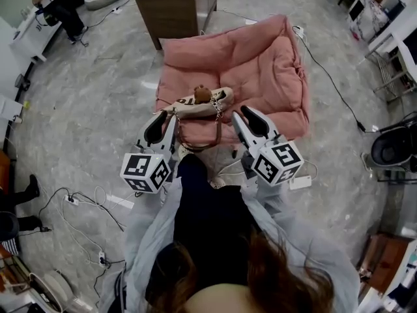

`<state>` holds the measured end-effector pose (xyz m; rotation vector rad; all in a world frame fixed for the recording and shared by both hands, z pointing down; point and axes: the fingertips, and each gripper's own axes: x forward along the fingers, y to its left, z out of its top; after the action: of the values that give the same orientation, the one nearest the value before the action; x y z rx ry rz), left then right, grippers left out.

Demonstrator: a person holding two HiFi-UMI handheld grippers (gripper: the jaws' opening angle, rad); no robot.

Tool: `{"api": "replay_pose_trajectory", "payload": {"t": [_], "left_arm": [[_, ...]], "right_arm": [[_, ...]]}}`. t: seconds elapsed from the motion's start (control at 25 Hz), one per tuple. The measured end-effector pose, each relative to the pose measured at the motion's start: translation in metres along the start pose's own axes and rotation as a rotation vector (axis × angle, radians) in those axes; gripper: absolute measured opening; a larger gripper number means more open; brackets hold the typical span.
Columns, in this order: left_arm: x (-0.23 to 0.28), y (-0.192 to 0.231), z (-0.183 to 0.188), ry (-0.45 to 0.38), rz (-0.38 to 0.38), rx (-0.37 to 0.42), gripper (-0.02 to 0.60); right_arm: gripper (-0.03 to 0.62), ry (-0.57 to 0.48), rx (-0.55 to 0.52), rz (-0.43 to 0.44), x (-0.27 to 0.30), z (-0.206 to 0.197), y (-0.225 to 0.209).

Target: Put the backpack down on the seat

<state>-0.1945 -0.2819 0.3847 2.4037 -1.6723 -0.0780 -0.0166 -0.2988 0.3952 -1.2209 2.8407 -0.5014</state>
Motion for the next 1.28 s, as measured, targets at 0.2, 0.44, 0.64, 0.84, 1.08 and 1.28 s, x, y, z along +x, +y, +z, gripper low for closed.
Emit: {"api": "replay_pose_trajectory", "payload": {"t": [0.2, 0.44, 0.64, 0.84, 1.08, 1.28], "left_arm": [[0.001, -0.008, 0.005, -0.052, -0.03, -0.034, 0.038], [0.009, -0.013, -0.009, 0.018, -0.021, 0.032, 0.015], [0.012, -0.023, -0.013, 0.047, -0.034, 0.051, 0.015], [0.012, -0.025, -0.021, 0.075, -0.039, 0.042, 0.017], [0.013, -0.025, -0.031, 0.094, -0.046, 0.022, 0.017], [0.011, -0.023, -0.035, 0.092, -0.04, 0.007, 0.017]], "right_arm": [[0.008, -0.011, -0.071, -0.052, -0.006, 0.005, -0.008], [0.006, 0.075, -0.087, -0.118, -0.01, -0.012, -0.021], [0.006, 0.048, -0.078, -0.153, -0.019, -0.009, -0.027], [0.006, 0.061, -0.054, -0.158, -0.023, -0.017, -0.029], [0.006, 0.08, -0.021, -0.162, -0.026, -0.028, -0.031], [0.006, 0.093, -0.018, -0.161, -0.026, -0.033, -0.029]]}}
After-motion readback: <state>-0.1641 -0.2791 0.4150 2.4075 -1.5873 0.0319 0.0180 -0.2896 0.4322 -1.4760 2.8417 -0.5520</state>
